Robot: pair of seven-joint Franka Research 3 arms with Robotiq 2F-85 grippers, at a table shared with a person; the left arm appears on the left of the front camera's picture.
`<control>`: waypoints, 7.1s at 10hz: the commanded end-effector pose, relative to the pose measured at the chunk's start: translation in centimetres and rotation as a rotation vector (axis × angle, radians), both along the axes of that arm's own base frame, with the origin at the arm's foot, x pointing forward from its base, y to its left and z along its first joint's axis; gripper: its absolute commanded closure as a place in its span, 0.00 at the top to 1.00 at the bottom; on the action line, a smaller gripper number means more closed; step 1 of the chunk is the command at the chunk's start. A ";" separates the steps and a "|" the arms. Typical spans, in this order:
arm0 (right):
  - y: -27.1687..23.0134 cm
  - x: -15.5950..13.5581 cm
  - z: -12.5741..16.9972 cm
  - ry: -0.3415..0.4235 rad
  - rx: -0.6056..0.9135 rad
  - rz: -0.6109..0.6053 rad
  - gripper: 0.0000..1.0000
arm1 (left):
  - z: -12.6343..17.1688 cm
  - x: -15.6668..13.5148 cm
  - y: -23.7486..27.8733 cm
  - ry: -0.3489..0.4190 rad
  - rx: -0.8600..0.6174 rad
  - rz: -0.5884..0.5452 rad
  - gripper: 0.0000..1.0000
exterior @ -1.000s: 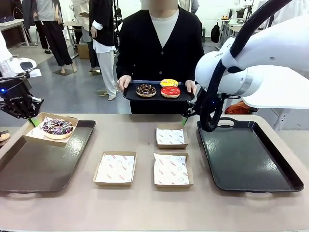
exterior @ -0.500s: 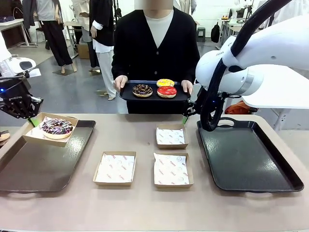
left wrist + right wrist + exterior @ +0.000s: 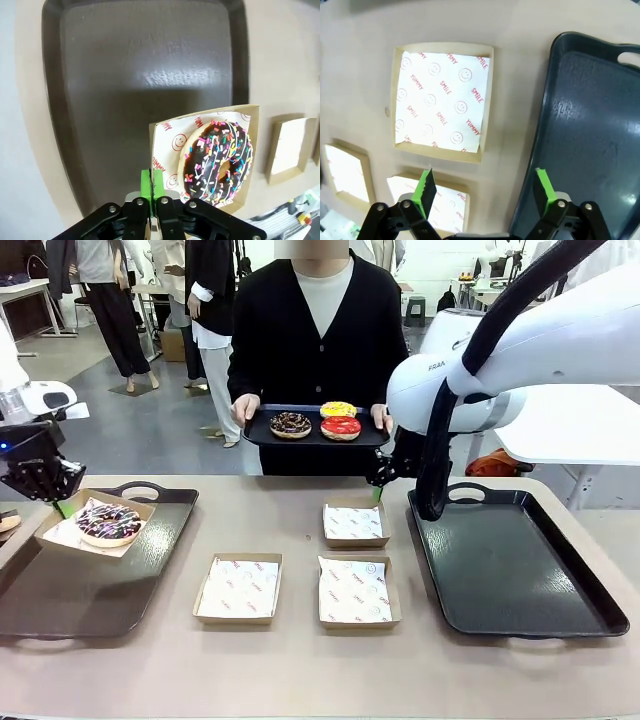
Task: Individually package the donuts and arrange them on the tray.
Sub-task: Place the picked Paper togo box on the Handle tray while simultaneously picking up another Paper togo box from the table with the other hand.
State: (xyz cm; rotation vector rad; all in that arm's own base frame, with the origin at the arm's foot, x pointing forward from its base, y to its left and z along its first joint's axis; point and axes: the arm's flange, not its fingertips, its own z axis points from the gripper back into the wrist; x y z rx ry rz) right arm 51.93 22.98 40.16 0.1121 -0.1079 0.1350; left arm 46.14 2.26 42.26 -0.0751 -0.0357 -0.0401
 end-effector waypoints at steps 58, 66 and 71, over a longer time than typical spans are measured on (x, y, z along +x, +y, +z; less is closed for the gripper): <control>1.9 4.1 6.8 0.014 -0.071 -0.088 0.00 | 3.5 -9.9 16.8 -0.041 -1.134 0.013 0.93; 2.1 4.0 8.4 0.008 -0.051 -0.087 0.00 | 0.2 -7.6 19.6 0.011 -1.213 0.039 0.93; 2.1 4.0 8.4 0.008 -0.051 -0.087 0.00 | 0.4 -8.4 19.0 0.021 -1.191 0.038 0.93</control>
